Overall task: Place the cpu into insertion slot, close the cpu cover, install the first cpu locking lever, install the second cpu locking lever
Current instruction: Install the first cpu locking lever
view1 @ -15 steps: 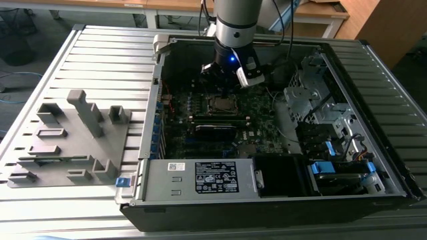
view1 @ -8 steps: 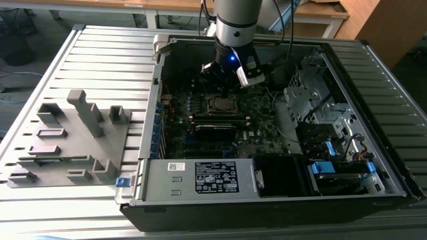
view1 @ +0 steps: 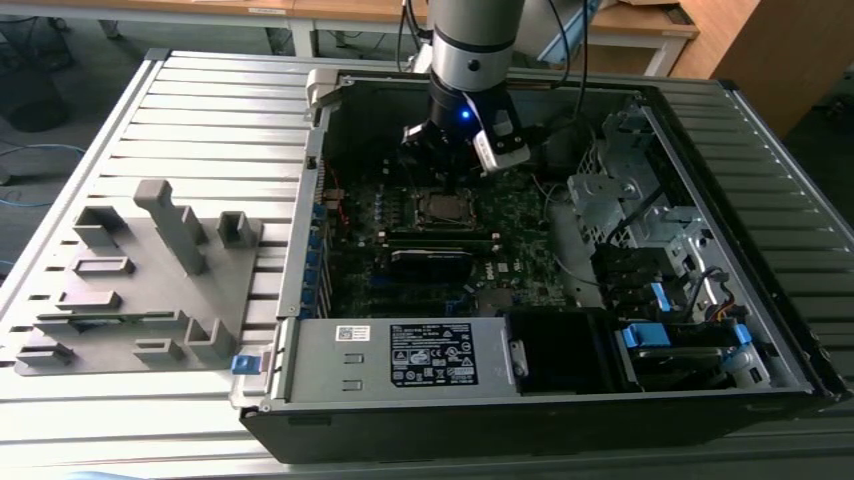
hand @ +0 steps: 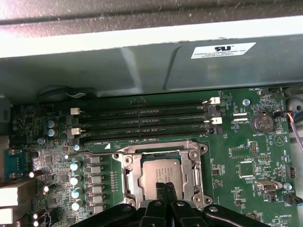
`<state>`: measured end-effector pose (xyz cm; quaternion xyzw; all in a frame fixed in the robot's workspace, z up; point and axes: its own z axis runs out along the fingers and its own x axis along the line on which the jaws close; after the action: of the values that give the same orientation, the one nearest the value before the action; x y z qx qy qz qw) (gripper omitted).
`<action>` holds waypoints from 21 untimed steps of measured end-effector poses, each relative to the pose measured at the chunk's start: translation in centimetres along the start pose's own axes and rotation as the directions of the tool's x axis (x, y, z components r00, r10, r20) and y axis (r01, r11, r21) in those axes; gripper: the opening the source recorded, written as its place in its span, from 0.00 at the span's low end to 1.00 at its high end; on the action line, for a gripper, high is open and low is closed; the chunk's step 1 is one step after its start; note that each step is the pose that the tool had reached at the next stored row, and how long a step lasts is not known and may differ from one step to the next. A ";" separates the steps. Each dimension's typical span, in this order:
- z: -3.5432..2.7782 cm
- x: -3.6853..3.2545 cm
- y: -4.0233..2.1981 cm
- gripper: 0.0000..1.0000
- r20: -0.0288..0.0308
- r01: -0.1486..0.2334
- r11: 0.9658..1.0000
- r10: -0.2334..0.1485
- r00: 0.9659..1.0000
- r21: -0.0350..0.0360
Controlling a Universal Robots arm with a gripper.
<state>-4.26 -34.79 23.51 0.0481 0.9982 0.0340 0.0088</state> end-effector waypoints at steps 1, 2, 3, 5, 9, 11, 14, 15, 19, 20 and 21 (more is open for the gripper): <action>-0.01 0.00 0.00 0.11 0.000 0.000 1.000 0.000 1.000 0.000; -0.01 0.00 0.00 0.11 0.000 0.000 1.000 0.000 1.000 0.000; -0.02 0.00 0.00 0.11 0.000 0.000 1.000 0.000 1.000 0.000; -0.03 0.00 0.00 0.11 0.000 0.000 1.000 0.000 1.000 0.000; -0.05 0.00 0.00 0.11 0.000 0.000 1.000 0.000 1.000 0.000; -0.06 0.06 0.00 0.11 0.000 0.000 1.000 0.000 1.000 0.000; -0.05 0.62 -0.06 0.11 0.000 0.000 1.000 0.000 1.000 0.000; -0.04 0.85 -0.08 0.11 0.000 0.000 1.000 0.000 1.000 0.000; -0.02 1.67 -0.16 0.11 0.000 0.000 1.000 0.000 1.000 0.000; -0.02 1.84 -0.18 0.11 0.000 0.000 1.000 0.000 1.000 0.000; -0.01 1.94 -0.18 0.11 0.000 0.000 1.000 0.000 1.000 0.000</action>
<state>-6.22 -34.78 23.48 0.0481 0.9982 0.0341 0.0088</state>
